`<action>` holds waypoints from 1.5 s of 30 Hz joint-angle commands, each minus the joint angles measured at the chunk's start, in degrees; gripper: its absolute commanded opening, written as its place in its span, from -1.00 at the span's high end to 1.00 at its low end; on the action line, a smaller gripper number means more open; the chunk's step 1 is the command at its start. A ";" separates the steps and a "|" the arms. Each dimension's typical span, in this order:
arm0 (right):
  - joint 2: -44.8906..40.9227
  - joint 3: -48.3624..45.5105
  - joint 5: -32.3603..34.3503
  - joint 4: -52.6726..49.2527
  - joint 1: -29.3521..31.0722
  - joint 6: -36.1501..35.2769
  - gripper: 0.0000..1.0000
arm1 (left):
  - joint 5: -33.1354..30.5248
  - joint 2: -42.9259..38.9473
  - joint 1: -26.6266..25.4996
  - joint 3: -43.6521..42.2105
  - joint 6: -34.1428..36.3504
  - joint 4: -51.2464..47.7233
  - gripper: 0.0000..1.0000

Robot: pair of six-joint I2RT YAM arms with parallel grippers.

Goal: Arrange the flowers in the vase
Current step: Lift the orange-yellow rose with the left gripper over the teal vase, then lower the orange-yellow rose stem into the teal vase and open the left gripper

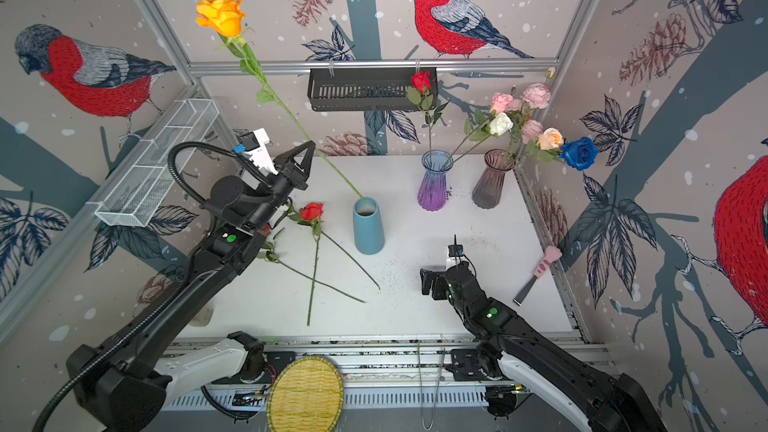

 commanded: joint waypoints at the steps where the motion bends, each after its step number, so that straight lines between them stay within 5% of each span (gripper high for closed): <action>1: -0.02 0.03 1.08 1.98 0.09 -0.12 -0.99 | -4.14 1.45 -2.41 1.54 9.30 4.89 1.00; 11: 0.07 -0.04 0.99 2.09 0.29 -0.21 -0.98 | -8.41 3.65 -13.27 -6.36 31.72 12.90 1.00; 34: 0.14 -0.04 0.89 2.15 0.39 -0.39 -0.98 | -11.94 6.28 -14.04 -12.83 24.66 8.83 0.95; 35: 0.15 -0.04 0.90 2.20 0.40 -0.39 -0.98 | -12.00 6.17 -14.04 -12.94 24.20 8.10 0.85; 38: 0.11 -0.04 0.81 2.21 0.44 -0.39 -0.98 | -11.25 4.82 -13.84 -13.59 20.80 1.78 -0.58; 39: 0.09 -0.02 0.73 2.07 0.44 -0.39 -0.98 | -10.04 3.24 -13.69 -14.44 20.28 -1.76 -0.83; 45: 0.14 -0.04 0.58 2.50 0.59 -0.77 -0.98 | -8.05 -15.09 -13.76 -30.82 18.60 -7.09 -0.94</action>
